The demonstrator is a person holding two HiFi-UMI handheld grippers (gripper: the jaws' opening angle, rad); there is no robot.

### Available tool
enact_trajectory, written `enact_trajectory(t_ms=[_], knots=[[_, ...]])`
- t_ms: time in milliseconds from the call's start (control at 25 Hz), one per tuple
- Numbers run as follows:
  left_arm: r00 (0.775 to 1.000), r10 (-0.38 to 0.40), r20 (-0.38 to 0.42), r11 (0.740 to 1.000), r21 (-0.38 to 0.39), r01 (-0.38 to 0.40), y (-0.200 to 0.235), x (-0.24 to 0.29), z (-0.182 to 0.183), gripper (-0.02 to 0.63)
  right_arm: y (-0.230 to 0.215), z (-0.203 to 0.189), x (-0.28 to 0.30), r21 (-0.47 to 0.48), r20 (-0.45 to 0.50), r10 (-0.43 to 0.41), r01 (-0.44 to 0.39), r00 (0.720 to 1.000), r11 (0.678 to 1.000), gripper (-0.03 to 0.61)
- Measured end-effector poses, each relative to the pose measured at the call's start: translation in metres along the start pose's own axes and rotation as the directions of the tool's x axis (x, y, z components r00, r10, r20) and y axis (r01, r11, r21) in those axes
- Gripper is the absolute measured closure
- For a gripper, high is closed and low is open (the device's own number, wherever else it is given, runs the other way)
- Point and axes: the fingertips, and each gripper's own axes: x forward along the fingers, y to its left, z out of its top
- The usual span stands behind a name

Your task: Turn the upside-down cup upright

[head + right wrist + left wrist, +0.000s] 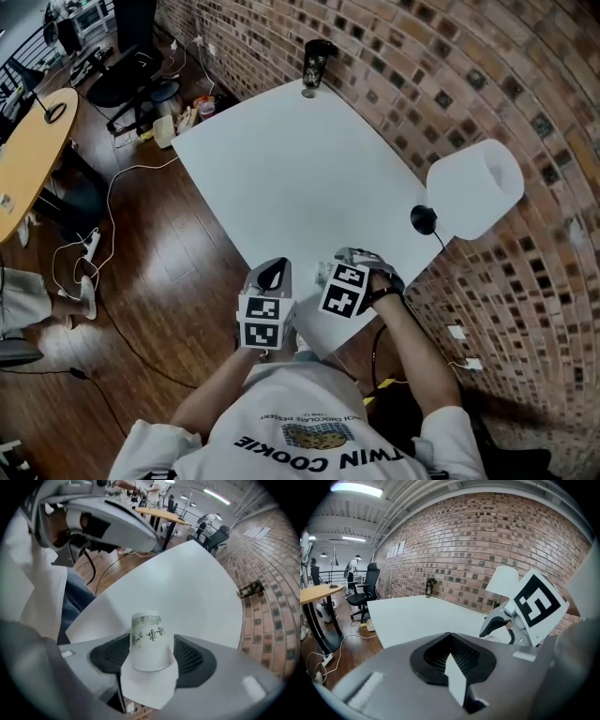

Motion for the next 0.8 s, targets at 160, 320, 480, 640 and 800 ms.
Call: enact_trajectory(t_ms=[160,320,480,640,800], knots=[[1.000,-0.021,-0.016,1.000,0.002,0.021,-0.008,0.005,-0.002,0.611,-0.012,0.000,-0.027,0.215,0.196,-0.019,-0.024,0.980,0.976,0.293],[0.999,-0.033,-0.015,0.999,0.018,0.033,-0.017,0.009,0.000,0.611,-0.019,-0.017,-0.039,0.460,0.371,-0.078,-0.110,0.925,0.881,0.293],[0.999,-0.038,-0.017,0.999,0.025,0.038,-0.020,0.012,0.003,0.611,-0.025,-0.040,-0.034,0.658,0.505,-0.156,-0.262,0.849,0.706,0.296],[0.999,-0.033,-0.016,0.999,0.028,0.033,-0.020,0.015,0.005,0.611,-0.028,-0.044,-0.026,0.698,0.658,-0.174,-0.508,0.732,0.505,0.399],[1.000,-0.029,-0.009,0.999,0.028,0.029,-0.019,0.016,0.006,0.611,-0.029,-0.044,-0.024,0.666,0.732,-0.189,-0.632,0.654,0.396,0.525]])
